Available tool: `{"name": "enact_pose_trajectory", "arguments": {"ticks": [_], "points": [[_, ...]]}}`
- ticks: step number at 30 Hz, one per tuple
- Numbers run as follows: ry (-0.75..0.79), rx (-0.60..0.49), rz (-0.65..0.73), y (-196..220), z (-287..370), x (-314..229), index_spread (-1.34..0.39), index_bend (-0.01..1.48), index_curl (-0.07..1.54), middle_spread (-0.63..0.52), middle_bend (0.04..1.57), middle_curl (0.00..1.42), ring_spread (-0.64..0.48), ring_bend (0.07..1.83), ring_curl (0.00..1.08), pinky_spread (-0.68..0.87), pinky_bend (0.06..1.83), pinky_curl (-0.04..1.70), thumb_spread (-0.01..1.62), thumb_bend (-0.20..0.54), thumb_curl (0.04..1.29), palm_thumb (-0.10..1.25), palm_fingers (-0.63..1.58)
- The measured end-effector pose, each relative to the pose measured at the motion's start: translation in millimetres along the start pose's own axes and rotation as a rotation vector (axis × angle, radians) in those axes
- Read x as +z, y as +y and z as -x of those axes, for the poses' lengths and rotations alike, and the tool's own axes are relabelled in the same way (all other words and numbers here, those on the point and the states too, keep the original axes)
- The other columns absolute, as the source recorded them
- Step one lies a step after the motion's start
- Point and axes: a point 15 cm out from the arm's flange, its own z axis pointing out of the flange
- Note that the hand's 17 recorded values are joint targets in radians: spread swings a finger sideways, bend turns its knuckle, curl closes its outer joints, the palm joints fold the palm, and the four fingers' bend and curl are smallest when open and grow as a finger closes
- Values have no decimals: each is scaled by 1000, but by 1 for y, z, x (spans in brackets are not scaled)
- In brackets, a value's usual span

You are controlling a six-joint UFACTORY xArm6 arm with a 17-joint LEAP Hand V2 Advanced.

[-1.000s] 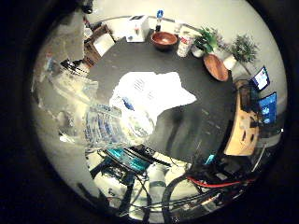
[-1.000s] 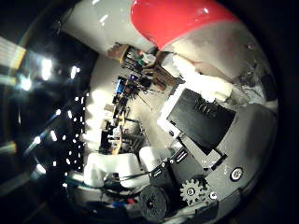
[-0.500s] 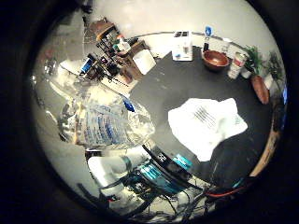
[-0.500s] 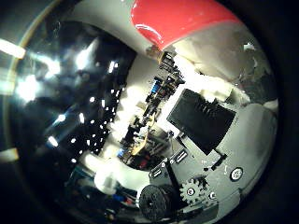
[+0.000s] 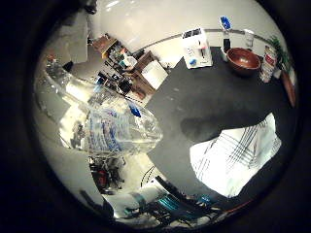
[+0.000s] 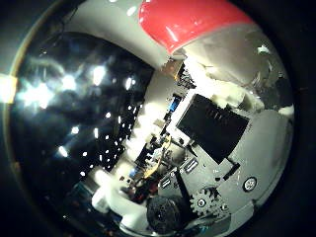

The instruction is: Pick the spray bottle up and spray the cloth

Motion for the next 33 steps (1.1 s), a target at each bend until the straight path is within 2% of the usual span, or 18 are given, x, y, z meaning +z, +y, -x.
{"name": "enact_pose_trajectory", "arguments": {"ticks": [13,26,30,33], "points": [[11,-7,26,0,-90,42,-281,1125,656,-181,1315,669,-210,1439,561,-329,1276,605,683,-18,954,970,1237],[8,20,98,39,-138,92,-281,1126,656,-181,1316,671,-211,1434,560,-328,1278,605,694,-20,956,959,1235],[9,19,112,48,-140,104,-278,1125,656,-180,1309,668,-208,1432,559,-327,1272,601,726,-30,930,903,1239],[14,14,114,50,-138,110,-284,1103,650,-176,1304,661,-206,1426,554,-333,1264,596,789,-38,868,808,1239]]}}
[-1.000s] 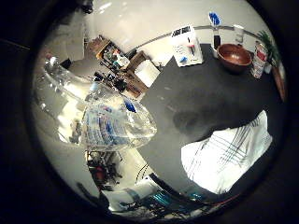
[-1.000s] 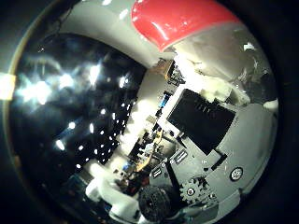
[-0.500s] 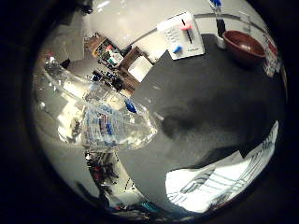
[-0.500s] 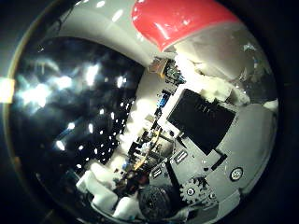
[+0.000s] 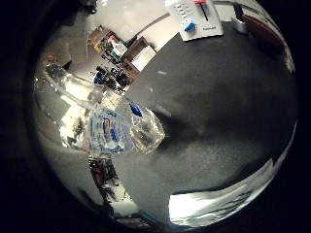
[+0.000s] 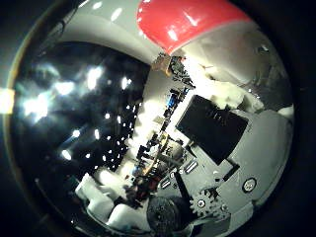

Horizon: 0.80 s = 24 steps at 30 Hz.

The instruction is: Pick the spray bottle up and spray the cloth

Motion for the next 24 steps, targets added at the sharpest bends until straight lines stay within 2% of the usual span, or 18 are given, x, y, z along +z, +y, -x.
{"name": "enact_pose_trajectory", "arguments": {"ticks": [6,8,11,16,24], "points": [[3,-11,-6,-4,3,-3,-374,872,595,-198,1219,604,-227,1370,509,-489,1134,510,768,-45,755,690,1205],[8,-21,-5,-5,4,-6,-434,778,573,-239,1141,565,-276,1295,469,-563,1025,451,755,-43,716,659,1133],[13,-30,-12,-9,4,-12,-492,669,549,-287,1017,518,-330,1182,422,-552,1011,426,787,-45,672,611,1040],[25,-57,-11,-14,12,-22,-570,561,529,-328,762,435,-347,1063,361,-369,980,408,910,-33,578,555,888],[55,-132,0,-24,41,-43,-596,601,533,-304,643,397,-258,932,269,120,1015,365,972,-29,508,527,694]]}}
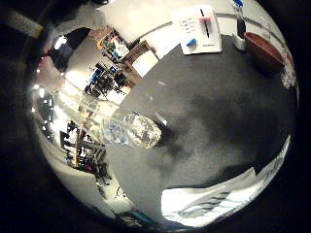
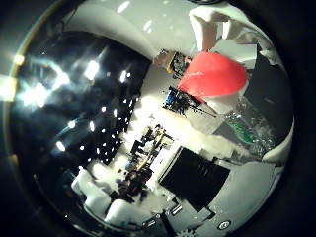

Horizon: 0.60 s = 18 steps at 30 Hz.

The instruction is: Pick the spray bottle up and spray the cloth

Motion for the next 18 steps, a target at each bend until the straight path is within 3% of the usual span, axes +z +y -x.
{"name": "enact_pose_trajectory", "arguments": {"ticks": [8,15,18], "points": [[21,-81,-13,-19,36,-26,-580,653,527,-264,621,387,-152,852,194,449,974,268,988,-29,479,513,602],[60,-141,-55,-41,55,-67,-573,645,506,-258,607,380,-117,832,153,523,958,195,993,-28,465,506,600],[75,-126,-34,-25,52,-72,-570,633,499,-256,593,374,-112,835,141,541,953,168,993,-28,462,507,600]]}}
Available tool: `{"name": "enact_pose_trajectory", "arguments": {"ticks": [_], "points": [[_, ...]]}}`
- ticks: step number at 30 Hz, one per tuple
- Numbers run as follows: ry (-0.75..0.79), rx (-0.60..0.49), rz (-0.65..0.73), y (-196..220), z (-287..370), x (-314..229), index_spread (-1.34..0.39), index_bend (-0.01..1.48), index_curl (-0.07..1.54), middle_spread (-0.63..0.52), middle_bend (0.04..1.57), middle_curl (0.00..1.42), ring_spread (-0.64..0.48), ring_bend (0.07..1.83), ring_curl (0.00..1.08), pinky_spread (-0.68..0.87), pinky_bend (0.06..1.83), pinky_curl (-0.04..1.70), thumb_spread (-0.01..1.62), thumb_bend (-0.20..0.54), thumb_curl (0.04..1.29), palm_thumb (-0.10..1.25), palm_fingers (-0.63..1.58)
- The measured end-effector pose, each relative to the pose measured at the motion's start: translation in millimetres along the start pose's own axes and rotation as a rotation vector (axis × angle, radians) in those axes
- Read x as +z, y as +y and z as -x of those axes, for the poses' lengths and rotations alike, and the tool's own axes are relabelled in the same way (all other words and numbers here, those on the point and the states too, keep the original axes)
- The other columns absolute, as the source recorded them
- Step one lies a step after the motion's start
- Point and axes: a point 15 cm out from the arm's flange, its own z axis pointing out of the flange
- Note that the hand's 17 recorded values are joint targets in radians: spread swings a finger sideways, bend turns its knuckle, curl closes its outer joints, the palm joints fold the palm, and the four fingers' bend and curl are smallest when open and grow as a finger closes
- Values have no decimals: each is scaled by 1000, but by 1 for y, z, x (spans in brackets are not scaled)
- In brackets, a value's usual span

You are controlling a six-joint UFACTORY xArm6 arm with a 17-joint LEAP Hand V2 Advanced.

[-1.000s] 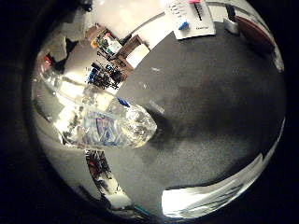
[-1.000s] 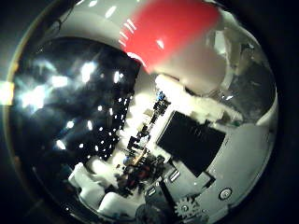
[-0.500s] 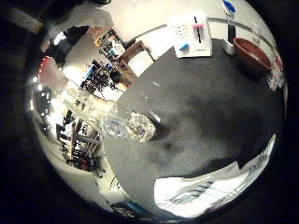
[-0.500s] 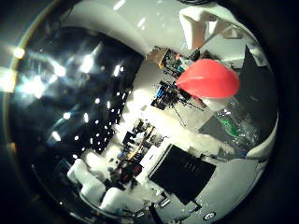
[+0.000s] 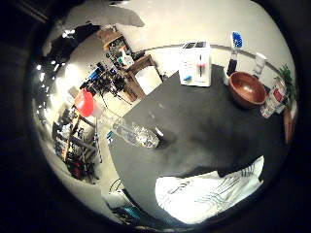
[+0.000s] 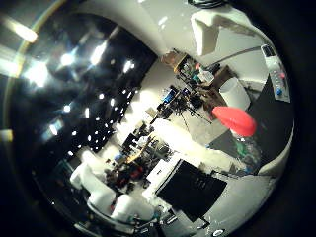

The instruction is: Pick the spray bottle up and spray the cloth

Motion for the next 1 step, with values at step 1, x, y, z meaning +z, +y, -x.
{"name": "enact_pose_trajectory", "arguments": {"ticks": [1], "points": [[7,5,13,8,-1,-2,-571,628,495,-256,588,373,-111,834,135,545,951,154,993,-27,463,509,605]]}}
